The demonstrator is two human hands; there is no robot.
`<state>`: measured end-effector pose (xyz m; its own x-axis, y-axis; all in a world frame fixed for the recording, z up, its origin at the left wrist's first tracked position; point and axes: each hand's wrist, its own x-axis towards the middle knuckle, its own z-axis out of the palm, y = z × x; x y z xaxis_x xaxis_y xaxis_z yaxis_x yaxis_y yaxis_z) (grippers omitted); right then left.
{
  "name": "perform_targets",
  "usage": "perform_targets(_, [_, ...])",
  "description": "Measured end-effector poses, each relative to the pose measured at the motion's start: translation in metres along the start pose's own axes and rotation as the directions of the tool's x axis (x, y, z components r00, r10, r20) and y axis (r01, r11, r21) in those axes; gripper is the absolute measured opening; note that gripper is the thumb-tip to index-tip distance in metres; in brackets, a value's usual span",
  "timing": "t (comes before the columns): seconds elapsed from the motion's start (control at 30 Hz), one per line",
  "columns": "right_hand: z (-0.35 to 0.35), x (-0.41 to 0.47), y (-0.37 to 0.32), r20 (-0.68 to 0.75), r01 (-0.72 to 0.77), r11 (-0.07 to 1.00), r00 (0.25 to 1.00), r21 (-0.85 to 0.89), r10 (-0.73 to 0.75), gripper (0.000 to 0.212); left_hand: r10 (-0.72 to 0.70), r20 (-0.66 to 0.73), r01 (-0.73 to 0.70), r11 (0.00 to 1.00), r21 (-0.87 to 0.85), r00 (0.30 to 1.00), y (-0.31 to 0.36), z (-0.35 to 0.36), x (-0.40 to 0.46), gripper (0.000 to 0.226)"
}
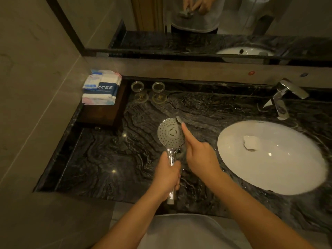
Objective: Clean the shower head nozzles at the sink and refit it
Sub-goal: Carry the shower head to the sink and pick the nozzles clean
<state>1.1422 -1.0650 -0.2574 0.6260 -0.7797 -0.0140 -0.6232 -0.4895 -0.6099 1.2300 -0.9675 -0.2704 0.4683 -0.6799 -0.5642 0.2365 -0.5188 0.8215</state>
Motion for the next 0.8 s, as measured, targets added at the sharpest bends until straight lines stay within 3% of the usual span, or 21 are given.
perform_targets(0.17, [0.011, -0.045, -0.002, 0.127, 0.014, 1.000, 0.992, -0.012, -0.012, 0.085, 0.040, 0.036, -0.044, 0.993, 0.113, 0.999, 0.000, -0.009, 0.006, 0.012])
perform_targets(0.33, [0.004, -0.001, -0.005, 0.072, -0.020, 0.997, 0.997, -0.068, 0.025, 0.078, 0.075, 0.036, -0.083, 0.950, 0.303, 0.997, -0.006, -0.006, 0.005, 0.009])
perform_targets(0.43, [-0.007, 0.010, -0.011, 0.057, -0.021, 0.995, 0.998, -0.099, 0.027, 0.078, 0.114, 0.018, -0.114, 0.945, 0.307, 0.993, 0.003, -0.009, 0.010, 0.008])
perform_targets(0.6, [0.017, -0.039, -0.006, 0.184, 0.030, 0.994, 0.983, -0.107, -0.010, 0.085, 0.090, 0.009, -0.088, 0.943, 0.320, 0.996, 0.001, -0.012, 0.012, 0.007])
perform_targets(0.8, [0.002, 0.004, -0.014, 0.087, -0.026, 0.994, 0.996, -0.109, 0.036, 0.081, 0.086, 0.009, -0.084, 0.943, 0.323, 0.996, 0.002, -0.016, 0.010, 0.010])
